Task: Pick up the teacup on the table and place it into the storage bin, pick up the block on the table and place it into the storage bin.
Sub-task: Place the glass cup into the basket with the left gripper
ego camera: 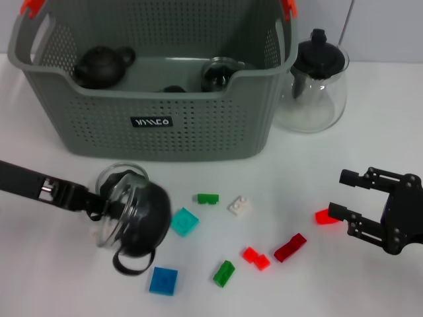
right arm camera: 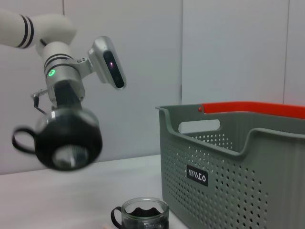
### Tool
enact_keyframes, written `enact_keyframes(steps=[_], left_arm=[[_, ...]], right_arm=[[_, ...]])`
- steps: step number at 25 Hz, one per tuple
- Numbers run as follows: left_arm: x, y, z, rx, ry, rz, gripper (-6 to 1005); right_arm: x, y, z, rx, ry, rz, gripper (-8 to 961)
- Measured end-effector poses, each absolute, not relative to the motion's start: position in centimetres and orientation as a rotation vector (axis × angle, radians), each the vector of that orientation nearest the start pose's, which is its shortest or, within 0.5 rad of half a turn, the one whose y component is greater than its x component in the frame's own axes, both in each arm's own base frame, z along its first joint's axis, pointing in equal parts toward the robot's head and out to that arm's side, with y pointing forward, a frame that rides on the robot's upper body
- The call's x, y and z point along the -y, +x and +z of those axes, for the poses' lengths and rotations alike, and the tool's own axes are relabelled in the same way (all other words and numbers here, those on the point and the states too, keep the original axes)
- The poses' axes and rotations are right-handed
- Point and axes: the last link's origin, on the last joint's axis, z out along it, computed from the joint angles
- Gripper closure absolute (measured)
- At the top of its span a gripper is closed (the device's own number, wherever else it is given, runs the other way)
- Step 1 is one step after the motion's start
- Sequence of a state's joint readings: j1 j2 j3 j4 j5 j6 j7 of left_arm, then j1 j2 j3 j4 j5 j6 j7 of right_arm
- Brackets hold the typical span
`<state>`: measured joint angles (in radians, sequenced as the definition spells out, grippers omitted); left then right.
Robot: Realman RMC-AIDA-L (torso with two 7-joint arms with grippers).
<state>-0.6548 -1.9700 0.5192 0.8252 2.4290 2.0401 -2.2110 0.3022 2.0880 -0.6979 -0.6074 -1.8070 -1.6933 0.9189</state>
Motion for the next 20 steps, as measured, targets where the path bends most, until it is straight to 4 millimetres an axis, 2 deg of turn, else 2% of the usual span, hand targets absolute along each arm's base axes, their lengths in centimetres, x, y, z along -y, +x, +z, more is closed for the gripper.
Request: enact_keyframes(steps=[4,7,8,10,12,13,17,20], left_arm=[[-31.0,-24.2,7.1,1.588,-2.876,-0.593,957],[-31.7,-22.7,8.1,1.479,-2.869,-0.834,957],[-32.3,-21.9,9.1,1.410,-2.841,-0.963,957],[-33.2,-21.1,10.1,1.351,-2.793,-1.069,951],[-34.8,-20.2,11.5,1.275,-2.697,-1.188,945],[-36.2,-19.4,12.3,1.229,-2.619,-1.234,942],[-40.1,-17.3,13.8,1.143,-2.478,-1.214,931],[-42.8,-14.9,13.7,1.074,-2.462,-1.059,922]], right_arm=[[-26.1,29.8,0.3,-0.261,-2.582,0.863,360],[-26.2,29.8,0.3,-0.256,-2.583,0.863,360],[-26.2,29.7,0.3,-0.254,-2.584,0.863,360],[-26.2,29.7,0.3,-0.252,-2.585,0.865,360],[-26.2,29.6,0.2,-0.255,-2.584,0.869,359],[-26.1,29.6,0.1,-0.256,-2.584,0.871,359],[-26.2,29.6,0.0,-0.262,-2.586,0.876,359],[-26.2,29.5,0.0,-0.261,-2.587,0.878,359]])
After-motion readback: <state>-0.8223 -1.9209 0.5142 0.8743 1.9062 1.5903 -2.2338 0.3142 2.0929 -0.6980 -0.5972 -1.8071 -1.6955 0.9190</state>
